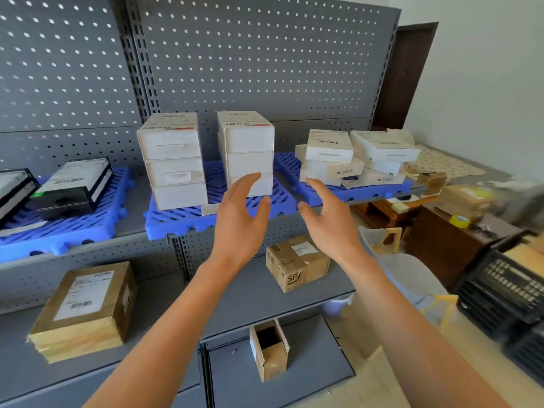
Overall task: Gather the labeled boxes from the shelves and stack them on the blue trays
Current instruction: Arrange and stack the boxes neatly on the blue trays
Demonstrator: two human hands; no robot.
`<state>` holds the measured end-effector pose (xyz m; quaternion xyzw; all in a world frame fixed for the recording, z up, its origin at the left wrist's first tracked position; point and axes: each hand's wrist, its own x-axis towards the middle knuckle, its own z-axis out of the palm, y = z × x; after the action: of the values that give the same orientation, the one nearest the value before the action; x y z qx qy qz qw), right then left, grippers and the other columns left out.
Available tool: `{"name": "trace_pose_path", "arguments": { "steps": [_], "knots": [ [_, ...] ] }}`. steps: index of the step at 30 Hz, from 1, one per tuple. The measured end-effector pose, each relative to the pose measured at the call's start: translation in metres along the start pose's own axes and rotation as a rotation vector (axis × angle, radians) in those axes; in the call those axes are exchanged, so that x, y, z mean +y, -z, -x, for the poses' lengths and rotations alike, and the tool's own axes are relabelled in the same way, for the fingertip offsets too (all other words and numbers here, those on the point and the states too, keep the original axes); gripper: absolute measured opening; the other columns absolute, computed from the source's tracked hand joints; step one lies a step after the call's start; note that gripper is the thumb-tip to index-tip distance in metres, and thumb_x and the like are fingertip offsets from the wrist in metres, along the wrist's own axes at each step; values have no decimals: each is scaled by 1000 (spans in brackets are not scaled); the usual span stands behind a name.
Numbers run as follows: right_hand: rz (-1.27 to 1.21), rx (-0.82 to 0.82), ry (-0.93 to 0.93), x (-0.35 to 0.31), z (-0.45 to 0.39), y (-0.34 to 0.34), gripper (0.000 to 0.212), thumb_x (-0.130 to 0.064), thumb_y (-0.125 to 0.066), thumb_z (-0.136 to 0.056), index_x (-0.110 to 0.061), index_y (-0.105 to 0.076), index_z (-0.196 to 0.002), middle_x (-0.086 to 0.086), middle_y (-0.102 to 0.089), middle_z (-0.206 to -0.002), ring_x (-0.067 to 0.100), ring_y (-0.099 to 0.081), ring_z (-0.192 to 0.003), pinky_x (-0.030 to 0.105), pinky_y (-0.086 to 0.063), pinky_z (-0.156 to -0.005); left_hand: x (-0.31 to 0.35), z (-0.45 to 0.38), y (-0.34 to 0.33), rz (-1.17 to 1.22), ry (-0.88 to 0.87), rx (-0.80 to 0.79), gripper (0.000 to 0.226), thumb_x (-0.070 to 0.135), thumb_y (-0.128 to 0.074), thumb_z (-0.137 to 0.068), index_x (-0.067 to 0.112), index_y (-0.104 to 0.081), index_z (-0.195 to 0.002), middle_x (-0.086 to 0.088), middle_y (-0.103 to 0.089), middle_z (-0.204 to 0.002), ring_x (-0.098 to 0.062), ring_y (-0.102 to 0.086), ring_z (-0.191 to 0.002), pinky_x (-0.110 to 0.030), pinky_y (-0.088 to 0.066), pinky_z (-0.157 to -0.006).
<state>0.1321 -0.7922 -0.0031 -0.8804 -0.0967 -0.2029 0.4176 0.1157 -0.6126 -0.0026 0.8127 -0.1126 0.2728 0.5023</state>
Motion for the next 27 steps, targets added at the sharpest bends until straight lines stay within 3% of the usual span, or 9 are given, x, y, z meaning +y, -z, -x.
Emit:
{"name": "trace_pose_path", "arguments": {
  "steps": [2,6,8,10,13,16,21,24,27],
  "knots": [
    [13,28,-17,9,5,10,52,-27,-55,-101,-27,-39,-151,-2,-63,-115,-4,-41,-61,27,-47,-82,6,3,-9,26,15,-19,44,21,-57,-101,25,-49,-144,11,-50,-145,-9,-42,-137,-32,-37,-113],
    [75,84,-70,27,2,35,53,-31,-55,-101,-29,-37,-151,-1,-53,-145,10,-60,-88,37,-47,-96,18,2,-32,36,30,-76,45,23,-57,-101,25,-49,-145,7,-51,-145,-9,-44,-134,-25,-35,-107],
    [93,109,-68,38,-3,46,54,-33,-54,-100,-31,-37,-151,-10,-59,-130,7,-54,-79,24,-50,-80,23,-3,-45,43,18,-96,45,24,-58,-101,27,-48,-145,10,-51,-144,-6,-44,-132,-24,-34,-105],
    [81,124,-69,51,-10,55,53,-32,-55,-100,-31,-37,-150,-14,-55,-99,-4,-38,-65,13,-37,-62,25,-10,-60,42,6,-107,47,24,-58,-100,29,-47,-145,18,-50,-136,10,-44,-121,-14,-33,-99],
    [63,121,-97,67,-24,66,56,-30,-56,-99,-31,-34,-151,-2,-59,-109,-6,-36,-67,20,-39,-68,26,-25,-84,34,-6,-103,53,24,-61,-99,28,-44,-149,27,-45,-123,32,-39,-102,5,-29,-81],
    [25,106,-68,77,-35,68,66,-26,-57,-99,-33,-23,-156,-7,-41,-154,8,-54,-92,25,-49,-90,30,-39,-107,70,-6,-83,59,30,-63,-98,30,-39,-152,31,-43,-130,21,-40,-118,-9,-34,-100],
    [-42,117,4,102,-56,62,75,-17,-61,-96,-28,-19,-157,-7,-32,-160,13,-34,-144,33,-36,-116,28,-62,-136,46,-72,-57,64,37,-67,-95,43,-32,-148,16,-39,-155,-11,-35,-145,-45,-39,-115],
    [-68,105,28,114,-69,63,70,-17,-60,-97,-28,-23,-155,-6,-33,-159,12,-32,-145,30,-33,-117,25,-74,-147,-26,-24,-21,77,27,-70,-94,34,-25,-156,7,-24,-165,-7,-14,-153,-36,-24,-121],
    [-102,108,45,118,-75,66,67,-16,-59,-98,-26,-27,-155,-4,-34,-159,11,-32,-145,26,-32,-116,20,-83,-156,-39,6,-3,81,24,-72,-92,31,-24,-157,6,-21,-166,-4,-12,-152,-35,-23,-121]
  ]
}}
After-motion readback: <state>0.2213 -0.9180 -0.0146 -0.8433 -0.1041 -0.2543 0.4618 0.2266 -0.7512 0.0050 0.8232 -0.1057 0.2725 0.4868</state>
